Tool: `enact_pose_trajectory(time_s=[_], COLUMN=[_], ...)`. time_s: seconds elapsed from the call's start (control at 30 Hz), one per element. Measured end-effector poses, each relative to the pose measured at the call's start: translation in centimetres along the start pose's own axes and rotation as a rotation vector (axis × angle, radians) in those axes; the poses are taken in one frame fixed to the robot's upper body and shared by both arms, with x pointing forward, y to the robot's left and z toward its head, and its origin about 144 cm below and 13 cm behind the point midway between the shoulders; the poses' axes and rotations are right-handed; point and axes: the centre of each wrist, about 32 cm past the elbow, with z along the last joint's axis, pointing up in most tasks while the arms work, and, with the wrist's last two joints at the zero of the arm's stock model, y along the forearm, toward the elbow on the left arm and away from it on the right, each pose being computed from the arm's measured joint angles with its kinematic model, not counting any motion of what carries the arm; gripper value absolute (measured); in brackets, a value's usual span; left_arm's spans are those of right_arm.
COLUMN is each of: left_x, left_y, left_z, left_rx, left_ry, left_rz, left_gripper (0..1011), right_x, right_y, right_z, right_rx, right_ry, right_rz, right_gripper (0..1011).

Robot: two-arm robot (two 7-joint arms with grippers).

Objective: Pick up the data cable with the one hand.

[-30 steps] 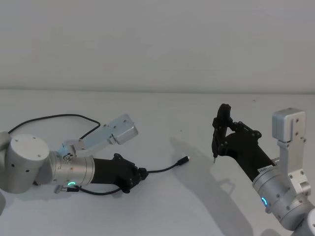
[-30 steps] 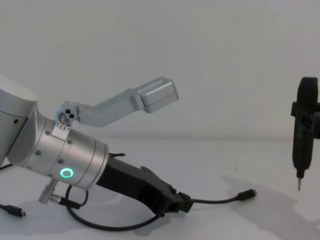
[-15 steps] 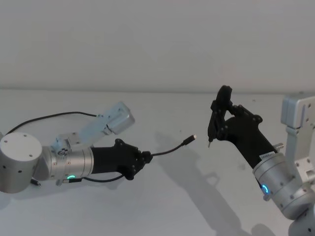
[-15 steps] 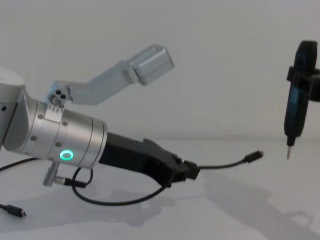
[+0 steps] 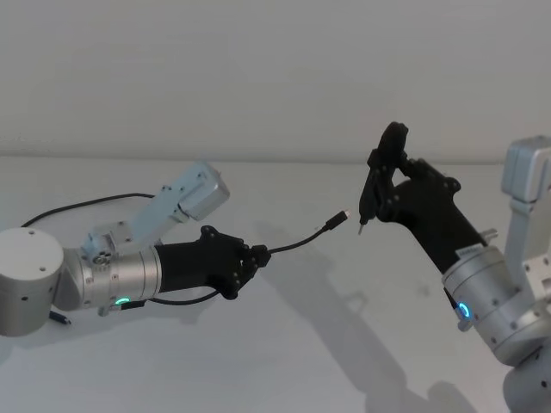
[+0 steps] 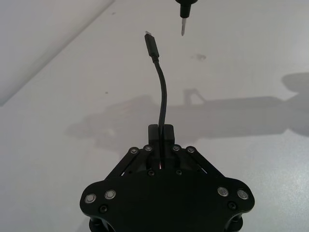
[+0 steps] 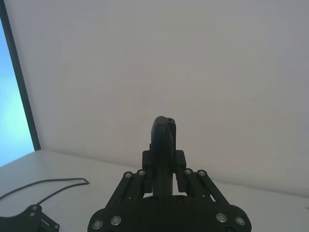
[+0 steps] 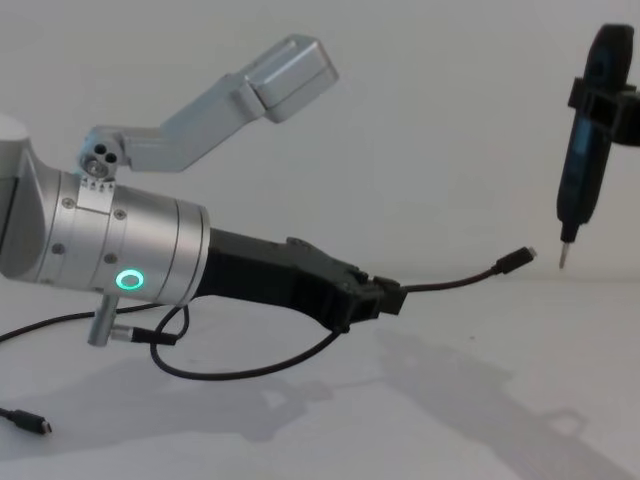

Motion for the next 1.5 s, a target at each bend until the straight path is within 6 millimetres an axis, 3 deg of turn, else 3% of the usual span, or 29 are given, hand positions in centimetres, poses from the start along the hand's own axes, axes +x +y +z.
enact_pose_trajectory(time_s=[0.57,1.5], left_x=[-0.1,-0.2], left_y=[0.3,0.4], left_z=[0.3,0.4], left_rx=[-0.027,-0.035], left_ry=[-0.004,-0.005], left_rz=[0.009,0.013], left_gripper=[52,52], right_x=[0.4,1.3], right_y=[1.1,3.0], right_z=[1.2,1.0], right_rx=[0.051,0.051], right_ry=[-0.001,-0.005], right_rz=[0.003,0.01], right_gripper=[274,274])
